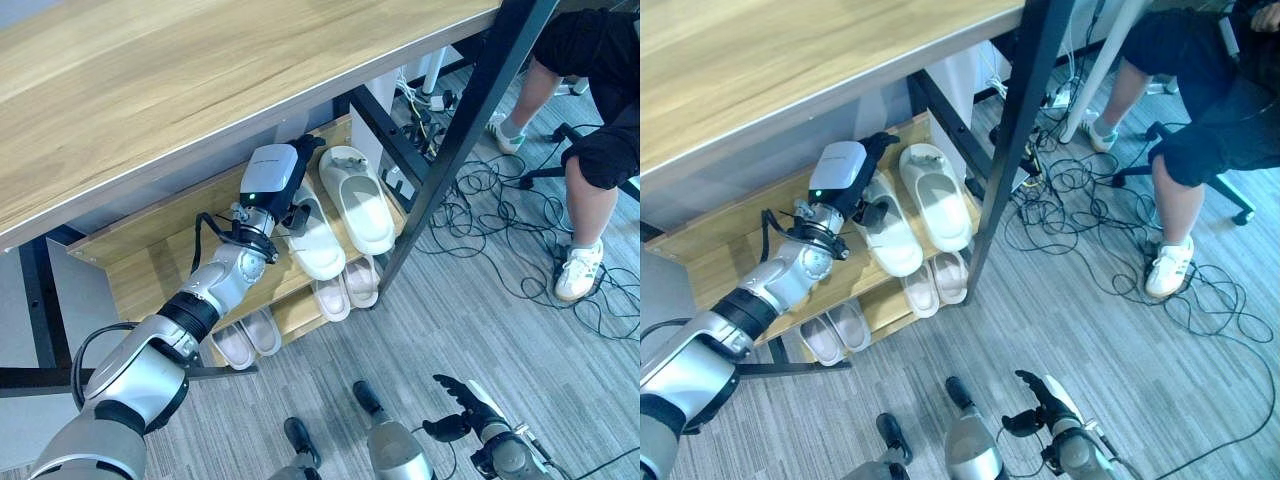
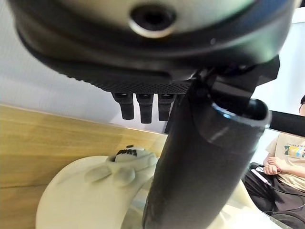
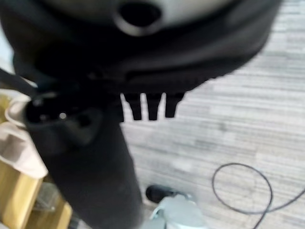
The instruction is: Arrange the slippers neatly on the shoe rack.
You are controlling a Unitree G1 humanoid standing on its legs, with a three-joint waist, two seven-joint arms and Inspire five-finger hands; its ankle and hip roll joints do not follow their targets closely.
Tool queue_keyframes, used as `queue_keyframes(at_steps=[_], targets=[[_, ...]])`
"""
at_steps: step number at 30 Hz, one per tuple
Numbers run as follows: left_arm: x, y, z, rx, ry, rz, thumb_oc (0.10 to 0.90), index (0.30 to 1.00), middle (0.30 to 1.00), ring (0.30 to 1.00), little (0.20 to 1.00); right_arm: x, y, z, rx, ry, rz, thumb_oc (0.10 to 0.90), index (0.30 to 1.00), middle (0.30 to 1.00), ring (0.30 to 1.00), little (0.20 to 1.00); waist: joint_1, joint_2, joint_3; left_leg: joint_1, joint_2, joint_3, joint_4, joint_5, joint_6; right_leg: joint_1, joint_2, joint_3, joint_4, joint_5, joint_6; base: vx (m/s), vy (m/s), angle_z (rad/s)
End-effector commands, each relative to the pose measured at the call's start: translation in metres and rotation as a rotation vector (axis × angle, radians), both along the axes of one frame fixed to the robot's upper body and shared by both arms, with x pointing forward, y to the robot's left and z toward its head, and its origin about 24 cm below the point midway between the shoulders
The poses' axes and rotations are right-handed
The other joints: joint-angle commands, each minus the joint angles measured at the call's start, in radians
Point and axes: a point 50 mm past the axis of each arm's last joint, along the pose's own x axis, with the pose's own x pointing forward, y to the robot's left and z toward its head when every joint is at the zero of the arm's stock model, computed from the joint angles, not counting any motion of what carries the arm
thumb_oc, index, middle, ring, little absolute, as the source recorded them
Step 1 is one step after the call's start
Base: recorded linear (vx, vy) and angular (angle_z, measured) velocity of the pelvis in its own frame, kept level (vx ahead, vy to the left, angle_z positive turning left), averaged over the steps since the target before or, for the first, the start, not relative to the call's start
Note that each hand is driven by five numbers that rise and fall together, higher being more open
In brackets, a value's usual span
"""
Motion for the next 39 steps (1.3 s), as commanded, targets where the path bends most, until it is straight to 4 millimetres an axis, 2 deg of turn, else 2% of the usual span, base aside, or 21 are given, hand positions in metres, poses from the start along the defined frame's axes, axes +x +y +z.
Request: queue_keyframes(at_steps=[1,12,18,22,25,27,28,29,32,39], targets=[[0.003,-0.012,0.056,-0.020,-0.220,-0.043,0.800,0.900,0.900,0.900,0.900,-0.009,-0.008,0.007,0.008,-0.049,-0.014,0.800,0.900,0.900,0.900,0.900,0.019,-0.032,-0.105,0.013,0.024,-0.014,0.003,-0.068,-0.022,-0.055,0.021,-0.043,0.003,0.076,0.021,-0.01,-0.002,0.06],[-0.009,-0.008,0.046,-0.093,-0.217,-0.068,0.800,0.900,0.900,0.900,0.900,-0.011,-0.001,0.003,0.035,-0.041,-0.029,0.800,0.900,0.900,0.900,0.900,0.043,-0.048,-0.122,0.017,0.026,-0.027,0.003,-0.070,-0.020,-0.047,0.022,-0.062,0.003,0.069,0.022,-0.01,-0.002,0.05],[-0.023,-0.003,0.040,-0.185,-0.228,-0.093,0.800,0.900,0.900,0.900,0.900,-0.013,0.003,-0.001,0.052,-0.033,-0.051,0.800,0.900,0.900,0.900,0.900,0.062,-0.058,-0.140,0.019,0.026,-0.033,0.003,-0.071,-0.017,-0.040,0.023,-0.077,0.003,0.063,0.025,-0.01,0.000,0.04],[-0.035,0.014,0.031,-0.339,-0.221,-0.060,0.800,0.900,0.900,0.900,0.900,-0.018,0.003,-0.005,0.058,-0.017,-0.072,0.800,0.900,0.900,0.900,0.900,0.079,-0.064,-0.160,0.020,0.027,-0.038,0.003,-0.073,-0.016,-0.036,0.024,-0.084,0.003,0.055,0.026,0.00,-0.006,0.06],[-0.047,0.025,0.015,-0.581,-0.153,-0.059,0.800,0.900,0.900,0.900,0.900,-0.025,0.003,-0.009,0.065,0.000,-0.100,0.800,0.900,0.900,0.900,0.900,0.090,-0.070,-0.185,0.024,0.030,-0.040,0.003,-0.072,-0.014,-0.030,0.025,-0.087,0.003,0.051,0.023,0.01,-0.009,0.02],[-0.054,0.025,0.004,-0.729,-0.096,-0.088,0.800,0.900,0.900,0.900,0.900,-0.031,0.003,-0.012,0.072,0.012,-0.119,0.800,0.900,0.900,0.900,0.900,0.097,-0.071,-0.203,0.024,0.031,-0.041,0.003,-0.070,-0.013,-0.028,0.026,-0.089,0.003,0.050,0.019,0.01,-0.010,0.02],[-0.054,0.025,0.004,-0.731,-0.094,-0.088,0.800,0.900,0.900,0.900,0.900,-0.031,0.003,-0.012,0.071,0.013,-0.119,0.800,0.900,0.900,0.900,0.900,0.097,-0.070,-0.205,0.023,0.031,-0.041,0.003,-0.070,-0.013,-0.028,0.026,-0.089,0.003,0.049,0.019,0.03,-0.012,0.07],[-0.060,0.021,-0.009,-0.845,-0.019,-0.125,0.800,0.900,0.900,0.900,0.900,-0.037,0.003,-0.015,0.085,0.026,-0.138,0.800,0.900,0.900,0.900,0.900,0.105,-0.069,-0.221,0.024,0.032,-0.044,0.003,-0.068,-0.012,-0.025,0.027,-0.089,0.003,0.048,0.014,0.04,-0.010,0.08],[-0.065,0.017,-0.024,-0.915,0.054,-0.141,0.800,0.900,0.900,0.900,0.900,-0.042,0.004,-0.018,0.096,0.045,-0.152,0.800,0.900,0.900,0.900,0.900,0.113,-0.067,-0.237,0.025,0.033,-0.048,0.003,-0.066,-0.010,-0.020,0.026,-0.091,0.003,0.044,0.010,0.04,-0.008,0.08],[-0.070,0.013,-0.062,-0.896,0.213,-0.109,0.800,0.900,0.900,0.900,0.900,-0.046,0.005,-0.020,0.108,0.054,-0.161,0.800,0.900,0.900,0.900,0.900,0.119,-0.069,-0.254,0.029,0.037,-0.054,0.003,-0.066,-0.010,-0.011,0.027,-0.097,0.003,0.038,0.006,0.03,-0.005,0.03]])
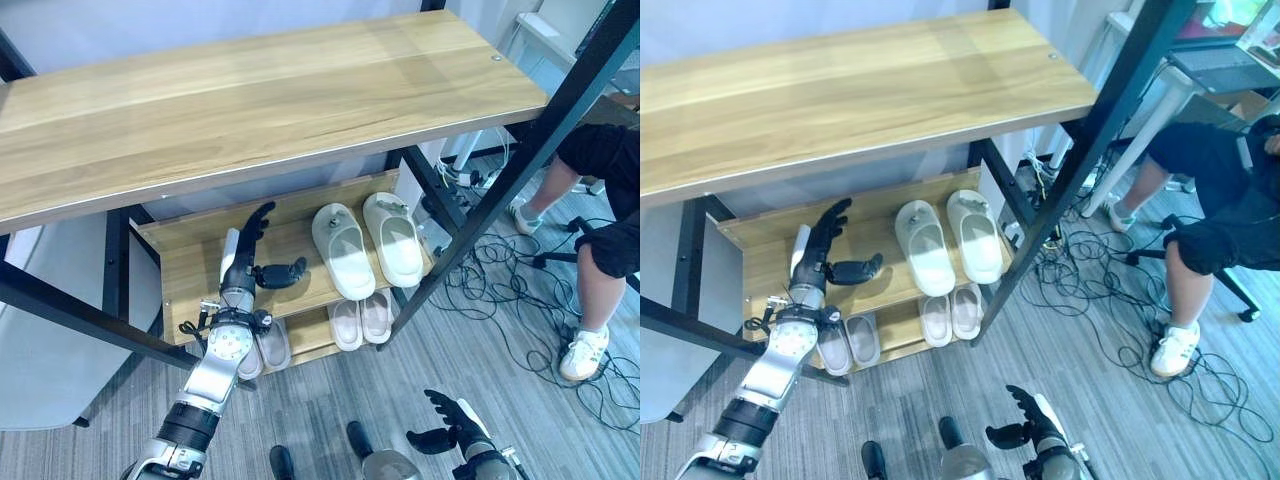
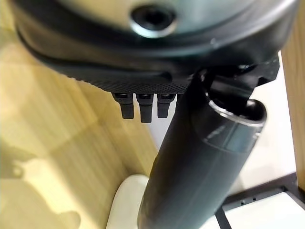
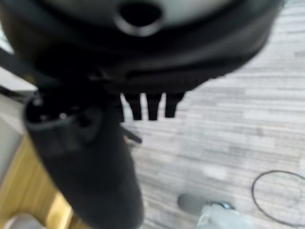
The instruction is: Arrange the slippers neatly on the shoe rack.
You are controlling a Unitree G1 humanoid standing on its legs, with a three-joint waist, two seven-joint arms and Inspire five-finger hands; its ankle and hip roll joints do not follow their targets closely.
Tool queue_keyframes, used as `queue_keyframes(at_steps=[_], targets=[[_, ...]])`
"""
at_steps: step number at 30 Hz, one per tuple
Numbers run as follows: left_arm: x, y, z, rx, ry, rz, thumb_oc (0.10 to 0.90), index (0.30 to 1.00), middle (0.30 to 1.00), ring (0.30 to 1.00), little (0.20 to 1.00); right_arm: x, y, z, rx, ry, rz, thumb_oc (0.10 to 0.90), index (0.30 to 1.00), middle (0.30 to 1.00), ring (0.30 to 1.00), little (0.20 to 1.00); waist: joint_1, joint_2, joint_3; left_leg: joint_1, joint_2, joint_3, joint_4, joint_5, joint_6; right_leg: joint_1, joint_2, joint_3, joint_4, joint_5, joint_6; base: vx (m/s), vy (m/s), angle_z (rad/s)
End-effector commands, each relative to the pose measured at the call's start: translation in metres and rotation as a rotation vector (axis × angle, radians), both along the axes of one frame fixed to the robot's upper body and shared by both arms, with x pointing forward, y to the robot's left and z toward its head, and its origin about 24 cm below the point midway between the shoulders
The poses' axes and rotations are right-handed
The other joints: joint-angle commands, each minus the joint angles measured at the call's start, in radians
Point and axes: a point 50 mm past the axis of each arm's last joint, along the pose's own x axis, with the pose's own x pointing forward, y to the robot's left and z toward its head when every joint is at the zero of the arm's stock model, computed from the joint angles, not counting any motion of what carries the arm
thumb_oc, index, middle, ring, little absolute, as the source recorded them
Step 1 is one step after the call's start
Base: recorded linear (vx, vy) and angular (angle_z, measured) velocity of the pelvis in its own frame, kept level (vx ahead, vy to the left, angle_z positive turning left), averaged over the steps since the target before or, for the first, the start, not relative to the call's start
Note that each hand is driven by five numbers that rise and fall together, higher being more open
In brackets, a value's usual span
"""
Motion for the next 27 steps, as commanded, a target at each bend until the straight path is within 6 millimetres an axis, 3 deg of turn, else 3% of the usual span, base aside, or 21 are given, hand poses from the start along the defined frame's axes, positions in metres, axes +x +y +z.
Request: queue_keyframes(at_steps=[1,14,27], targets=[[0.012,-0.016,0.028,-0.029,-0.154,-0.076,0.800,0.900,0.900,0.900,0.900,-0.019,-0.019,0.002,-0.036,0.013,-0.013,0.800,0.900,0.900,0.900,0.900,0.007,-0.004,-0.126,-0.004,0.038,0.021,0.004,-0.071,-0.022,-0.076,0.028,-0.028,0.005,0.049,0.008,0.03,-0.012,0.00],[-0.002,-0.044,-0.007,-0.046,-0.004,-0.201,0.800,0.900,0.900,0.900,0.900,-0.025,-0.013,-0.004,-0.025,0.028,-0.031,0.800,0.900,0.900,0.900,0.900,0.012,-0.010,-0.106,-0.014,0.041,0.017,0.004,-0.065,-0.020,-0.083,0.032,-0.030,0.005,0.050,0.007,0.00,0.000,0.00],[-0.015,-0.067,-0.014,-0.090,0.033,-0.311,0.800,0.900,0.900,0.900,0.900,-0.012,-0.002,-0.002,-0.008,-0.013,0.004,0.800,0.900,0.900,0.900,0.900,0.021,-0.010,-0.090,-0.008,0.042,0.012,0.004,-0.063,-0.019,-0.078,0.032,-0.032,0.005,0.049,0.004,0.00,0.000,0.00]])
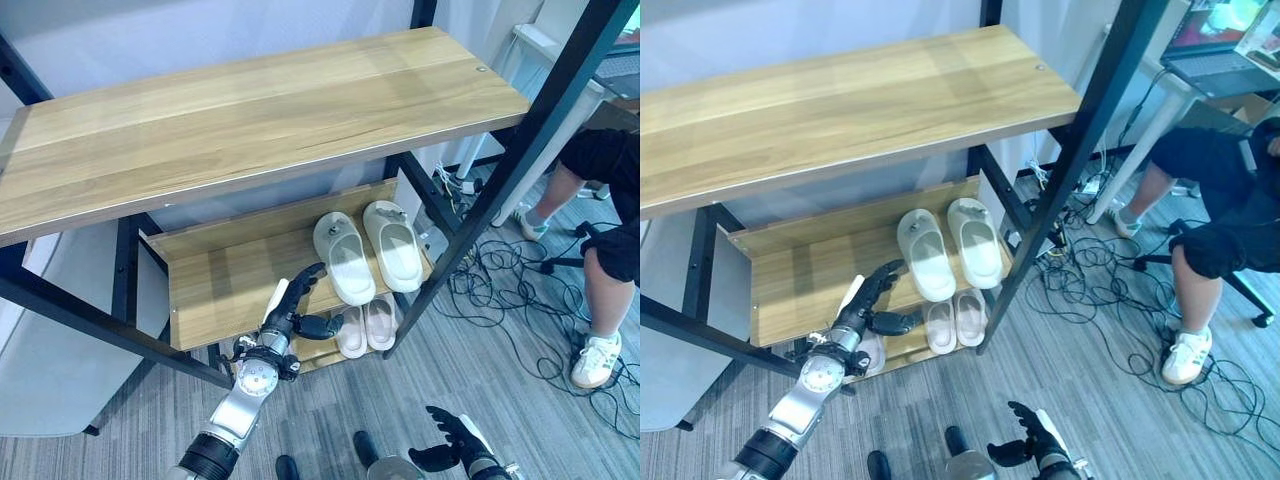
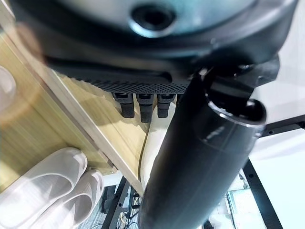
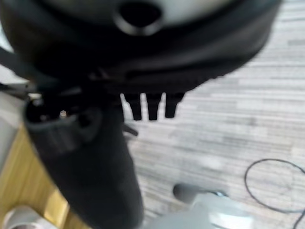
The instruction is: Arrange the slippers neatly on the shoe rack.
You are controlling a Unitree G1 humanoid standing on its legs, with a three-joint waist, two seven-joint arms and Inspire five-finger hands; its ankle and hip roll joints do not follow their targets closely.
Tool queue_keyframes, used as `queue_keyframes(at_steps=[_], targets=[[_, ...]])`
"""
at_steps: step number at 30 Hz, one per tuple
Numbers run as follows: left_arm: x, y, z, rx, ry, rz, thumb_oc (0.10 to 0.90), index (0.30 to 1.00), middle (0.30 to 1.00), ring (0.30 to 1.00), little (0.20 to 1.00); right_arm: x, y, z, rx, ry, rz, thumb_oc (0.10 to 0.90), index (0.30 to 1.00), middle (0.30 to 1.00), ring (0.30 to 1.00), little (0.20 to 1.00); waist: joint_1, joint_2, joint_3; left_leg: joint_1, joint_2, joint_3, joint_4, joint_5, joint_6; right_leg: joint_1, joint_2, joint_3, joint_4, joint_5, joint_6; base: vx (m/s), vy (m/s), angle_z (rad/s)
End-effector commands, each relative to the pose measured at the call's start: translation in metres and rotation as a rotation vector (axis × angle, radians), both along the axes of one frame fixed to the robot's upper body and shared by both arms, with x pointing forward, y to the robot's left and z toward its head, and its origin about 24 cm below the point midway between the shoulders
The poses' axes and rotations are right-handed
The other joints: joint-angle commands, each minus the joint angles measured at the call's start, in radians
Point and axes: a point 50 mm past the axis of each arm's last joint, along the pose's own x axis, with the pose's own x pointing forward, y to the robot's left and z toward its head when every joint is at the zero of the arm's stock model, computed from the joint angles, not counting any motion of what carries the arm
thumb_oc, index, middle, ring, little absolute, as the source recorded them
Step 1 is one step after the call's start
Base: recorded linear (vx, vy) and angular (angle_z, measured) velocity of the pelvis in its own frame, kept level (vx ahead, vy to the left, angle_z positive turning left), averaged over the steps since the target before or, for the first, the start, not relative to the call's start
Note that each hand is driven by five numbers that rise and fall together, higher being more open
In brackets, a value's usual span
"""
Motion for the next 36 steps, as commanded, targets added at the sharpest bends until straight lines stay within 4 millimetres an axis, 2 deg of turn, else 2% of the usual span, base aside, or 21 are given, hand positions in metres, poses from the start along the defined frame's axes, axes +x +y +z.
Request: queue_keyframes(at_steps=[1,7,11,19,28,36], targets=[[0.017,-0.024,0.043,-0.090,-0.198,-0.081,0.800,0.900,0.900,0.900,0.900,0.004,-0.001,0.004,-0.013,-0.058,0.007,0.800,0.900,0.900,0.900,0.900,0.016,-0.032,-0.059,-0.002,0.034,0.012,0.003,-0.063,-0.020,-0.072,0.025,-0.032,0.005,0.050,0.004,0.00,0.000,0.00],[0.022,-0.049,0.047,-0.103,-0.197,-0.153,0.800,0.900,0.900,0.900,0.900,0.003,0.002,0.002,-0.012,-0.052,0.014,0.800,0.900,0.900,0.900,0.900,0.005,-0.034,-0.052,-0.003,0.035,0.012,0.003,-0.064,-0.021,-0.075,0.025,-0.032,0.005,0.052,0.003,0.00,0.000,0.00],[0.025,-0.058,0.052,-0.107,-0.211,-0.176,0.800,0.900,0.900,0.900,0.900,0.003,0.002,0.003,-0.011,-0.053,0.012,0.800,0.900,0.900,0.900,0.900,-0.001,-0.034,-0.050,-0.002,0.036,0.013,0.003,-0.064,-0.022,-0.076,0.024,-0.030,0.005,0.053,0.004,0.00,0.000,0.00],[0.033,-0.085,0.069,-0.090,-0.262,-0.254,0.800,0.900,0.900,0.900,0.900,-0.001,-0.001,0.001,-0.024,-0.035,0.024,0.800,0.900,0.900,0.900,0.900,-0.028,-0.031,-0.044,0.004,0.037,0.022,0.003,-0.064,-0.024,-0.079,0.026,-0.019,0.005,0.059,0.007,0.00,0.000,0.00],[0.041,-0.083,0.078,-0.063,-0.297,-0.238,0.800,0.900,0.900,0.900,0.900,-0.008,-0.006,0.000,-0.036,-0.009,0.021,0.800,0.900,0.900,0.900,0.900,-0.039,-0.031,-0.052,0.009,0.039,0.027,0.003,-0.066,-0.026,-0.076,0.029,-0.017,0.005,0.060,0.007,0.00,0.000,0.00],[0.044,-0.074,0.083,-0.065,-0.315,-0.210,0.800,0.900,0.900,0.900,0.900,-0.010,-0.006,-0.002,-0.032,0.005,0.012,0.800,0.900,0.900,0.900,0.900,-0.033,-0.032,-0.067,0.013,0.039,0.021,0.003,-0.068,-0.027,-0.072,0.028,-0.026,0.005,0.057,0.007,0.00,0.000,0.00]])
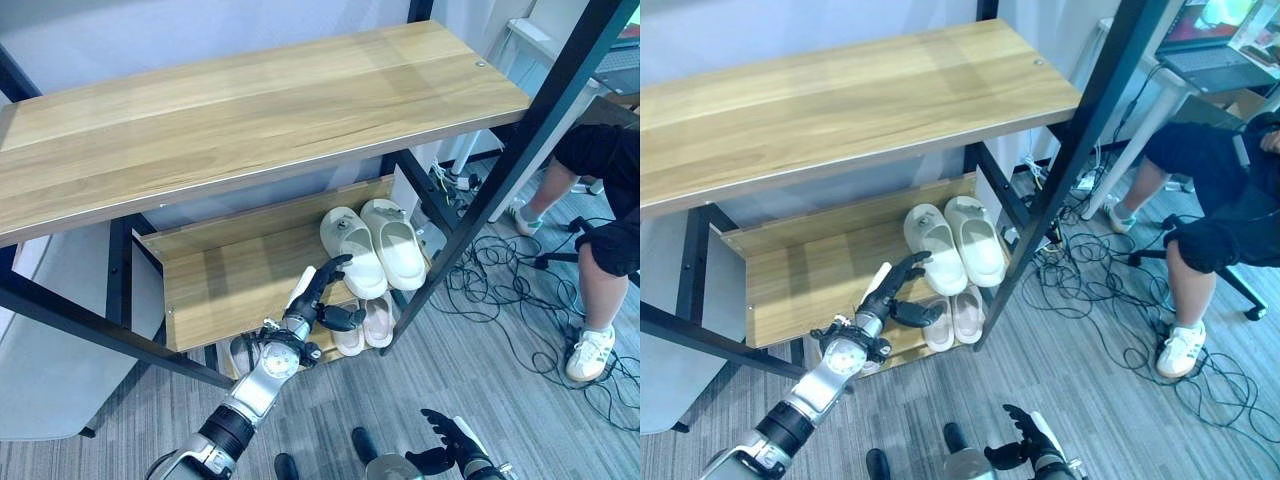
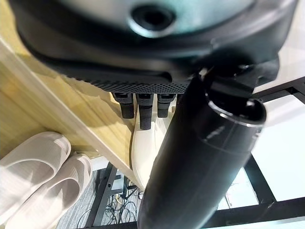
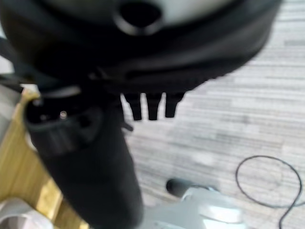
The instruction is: Arrange the slippers neatly on the shoe rack.
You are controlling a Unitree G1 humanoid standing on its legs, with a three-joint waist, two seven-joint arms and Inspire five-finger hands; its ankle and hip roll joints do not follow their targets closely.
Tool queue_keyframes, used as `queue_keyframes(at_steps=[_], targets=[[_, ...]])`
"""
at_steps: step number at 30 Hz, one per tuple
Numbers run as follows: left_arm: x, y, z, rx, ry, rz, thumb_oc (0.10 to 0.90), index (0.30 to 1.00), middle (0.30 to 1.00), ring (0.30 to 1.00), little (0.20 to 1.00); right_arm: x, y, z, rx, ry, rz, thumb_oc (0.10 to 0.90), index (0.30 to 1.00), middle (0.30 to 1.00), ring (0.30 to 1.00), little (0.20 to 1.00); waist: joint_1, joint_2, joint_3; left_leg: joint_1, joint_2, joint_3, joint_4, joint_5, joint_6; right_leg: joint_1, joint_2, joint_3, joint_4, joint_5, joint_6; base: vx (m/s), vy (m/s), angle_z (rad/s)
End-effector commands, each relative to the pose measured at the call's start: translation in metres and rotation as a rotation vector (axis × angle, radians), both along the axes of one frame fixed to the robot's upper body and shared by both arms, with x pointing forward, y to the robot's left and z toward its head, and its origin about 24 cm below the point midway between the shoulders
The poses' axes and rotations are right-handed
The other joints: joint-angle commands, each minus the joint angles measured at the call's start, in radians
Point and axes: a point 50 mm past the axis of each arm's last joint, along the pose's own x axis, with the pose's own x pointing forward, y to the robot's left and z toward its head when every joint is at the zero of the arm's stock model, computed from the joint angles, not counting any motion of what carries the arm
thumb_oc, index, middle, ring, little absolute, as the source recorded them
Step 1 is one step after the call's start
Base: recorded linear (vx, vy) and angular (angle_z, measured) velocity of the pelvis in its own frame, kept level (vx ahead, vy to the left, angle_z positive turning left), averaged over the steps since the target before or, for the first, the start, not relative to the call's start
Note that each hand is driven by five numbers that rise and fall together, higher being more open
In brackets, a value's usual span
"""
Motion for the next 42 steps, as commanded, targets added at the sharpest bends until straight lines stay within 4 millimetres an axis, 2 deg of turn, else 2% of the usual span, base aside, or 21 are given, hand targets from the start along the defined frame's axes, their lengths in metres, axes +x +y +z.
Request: queue_keyframes(at_steps=[1,8,16,17,18,20,21,23,26,29,30,32,33,36,38,41,42], targets=[[0.022,-0.037,0.071,-0.131,-0.269,-0.107,0.800,0.900,0.900,0.900,0.900,-0.008,-0.013,0.003,-0.024,-0.021,-0.022,0.800,0.900,0.900,0.900,0.900,-0.011,-0.022,-0.077,0.017,0.048,0.016,0.003,-0.067,-0.028,-0.066,0.033,-0.029,0.005,0.060,0.004,0.00,0.000,0.00],[0.010,-0.007,0.087,-0.195,-0.341,-0.062,0.800,0.900,0.900,0.900,0.900,-0.007,-0.012,0.000,-0.008,-0.008,-0.049,0.800,0.900,0.900,0.900,0.900,0.015,-0.027,-0.094,0.015,0.047,0.010,0.003,-0.066,-0.027,-0.057,0.026,-0.049,0.005,0.057,0.004,0.00,0.005,0.00],[-0.018,0.025,0.075,-0.274,-0.299,-0.032,0.800,0.900,0.900,0.900,0.900,-0.013,-0.005,-0.011,0.022,0.058,-0.090,0.800,0.900,0.900,0.900,0.900,0.063,-0.046,-0.122,0.015,0.047,-0.006,0.003,-0.068,-0.025,-0.048,0.014,-0.082,0.005,0.055,0.006,0.01,0.042,0.11],[-0.026,0.036,0.067,-0.250,-0.271,-0.022,0.800,0.900,0.900,0.900,0.900,-0.015,-0.004,-0.014,0.029,0.076,-0.100,0.800,0.900,0.900,0.900,0.900,0.078,-0.051,-0.132,0.015,0.047,-0.010,0.003,-0.069,-0.024,-0.043,0.010,-0.093,0.005,0.055,0.007,0.02,0.044,0.09],[-0.026,0.036,0.067,-0.249,-0.270,-0.022,0.800,0.900,0.900,0.900,0.900,-0.015,-0.004,-0.014,0.030,0.077,-0.099,0.800,0.900,0.900,0.900,0.900,0.078,-0.052,-0.132,0.015,0.047,-0.010,0.003,-0.069,-0.024,-0.043,0.010,-0.093,0.005,0.054,0.007,0.03,0.062,0.11],[-0.036,0.050,0.048,-0.208,-0.201,-0.001,0.800,0.900,0.900,0.900,0.900,-0.023,-0.005,-0.019,0.029,0.117,-0.123,0.800,0.900,0.900,0.900,0.900,0.094,-0.059,-0.143,0.019,0.047,-0.016,0.003,-0.069,-0.023,-0.034,0.007,-0.105,0.005,0.053,0.009,0.01,0.050,0.08],[-0.037,0.050,0.048,-0.208,-0.201,-0.001,0.800,0.900,0.900,0.900,0.900,-0.023,-0.005,-0.019,0.030,0.118,-0.123,0.800,0.900,0.900,0.900,0.900,0.094,-0.059,-0.143,0.019,0.047,-0.016,0.003,-0.069,-0.023,-0.034,0.007,-0.105,0.005,0.053,0.009,0.00,0.048,0.13],[-0.047,0.066,0.026,-0.066,-0.121,-0.017,0.800,0.900,0.900,0.900,0.900,-0.030,-0.008,-0.023,0.028,0.159,-0.151,0.800,0.900,0.900,0.900,0.900,0.105,-0.065,-0.153,0.022,0.046,-0.021,0.003,-0.070,-0.022,-0.027,0.004,-0.116,0.005,0.054,0.012,0.01,0.078,0.15],[-0.056,0.083,0.000,0.009,-0.015,0.011,0.800,0.900,0.900,0.900,0.900,-0.043,-0.011,-0.030,0.021,0.226,-0.192,0.800,0.900,0.900,0.900,0.900,0.116,-0.070,-0.164,0.025,0.045,-0.027,0.003,-0.071,-0.023,-0.019,-0.001,-0.129,0.005,0.054,0.016,0.03,0.070,0.18],[-0.061,0.093,-0.012,0.038,0.037,0.034,0.800,0.900,0.900,0.900,0.900,-0.049,-0.012,-0.033,0.015,0.261,-0.208,0.800,0.900,0.900,0.900,0.900,0.120,-0.073,-0.170,0.027,0.045,-0.030,0.003,-0.070,-0.025,-0.015,-0.003,-0.134,0.005,0.054,0.018,0.03,0.038,0.17],[-0.070,0.105,-0.030,0.077,0.119,0.061,0.800,0.900,0.900,0.900,0.900,-0.058,-0.013,-0.035,0.011,0.302,-0.221,0.800,0.900,0.900,0.900,0.900,0.124,-0.073,-0.177,0.030,0.044,-0.033,0.003,-0.073,-0.025,-0.010,-0.005,-0.139,0.005,0.054,0.019,0.06,0.064,0.13],[-0.075,0.118,-0.046,0.104,0.188,0.108,0.800,0.900,0.900,0.900,0.900,-0.062,-0.015,-0.037,0.004,0.321,-0.230,0.800,0.900,0.900,0.900,0.900,0.126,-0.074,-0.182,0.033,0.044,-0.036,0.003,-0.074,-0.025,-0.006,-0.008,-0.141,0.005,0.052,0.020,0.04,0.048,0.08],[-0.075,0.118,-0.046,0.104,0.188,0.108,0.800,0.900,0.900,0.900,0.900,-0.062,-0.015,-0.037,0.004,0.321,-0.230,0.800,0.900,0.900,0.900,0.900,0.126,-0.074,-0.182,0.033,0.044,-0.036,0.003,-0.074,-0.025,-0.006,-0.008,-0.141,0.005,0.052,0.020,0.02,0.033,0.02],[-0.087,0.138,-0.078,0.164,0.322,0.205,0.800,0.900,0.900,0.900,0.900,-0.066,-0.017,-0.038,-0.008,0.349,-0.240,0.800,0.900,0.900,0.900,0.900,0.128,-0.074,-0.191,0.035,0.043,-0.037,0.003,-0.076,-0.025,-0.003,-0.012,-0.143,0.005,0.050,0.023,0.02,0.051,0.00],[-0.092,0.146,-0.090,0.167,0.375,0.264,0.800,0.900,0.900,0.900,0.900,-0.066,-0.018,-0.038,-0.014,0.355,-0.244,0.800,0.900,0.900,0.900,0.900,0.128,-0.074,-0.194,0.034,0.041,-0.038,0.003,-0.077,-0.025,-0.002,-0.014,-0.142,0.005,0.049,0.025,0.02,0.067,0.01],[-0.095,0.148,-0.093,0.120,0.389,0.310,0.800,0.900,0.900,0.900,0.900,-0.069,-0.018,-0.038,-0.016,0.361,-0.249,0.800,0.900,0.900,0.900,0.900,0.131,-0.073,-0.198,0.035,0.040,-0.037,0.003,-0.077,-0.025,-0.003,-0.014,-0.140,0.005,0.050,0.025,0.01,0.028,0.00],[-0.100,0.152,-0.094,0.052,0.397,0.365,0.800,0.900,0.900,0.900,0.900,-0.071,-0.020,-0.039,-0.026,0.368,-0.253,0.800,0.900,0.900,0.900,0.900,0.137,-0.072,-0.200,0.035,0.040,-0.034,0.003,-0.077,-0.025,-0.004,-0.015,-0.137,0.005,0.053,0.025,0.02,0.038,-0.01]])
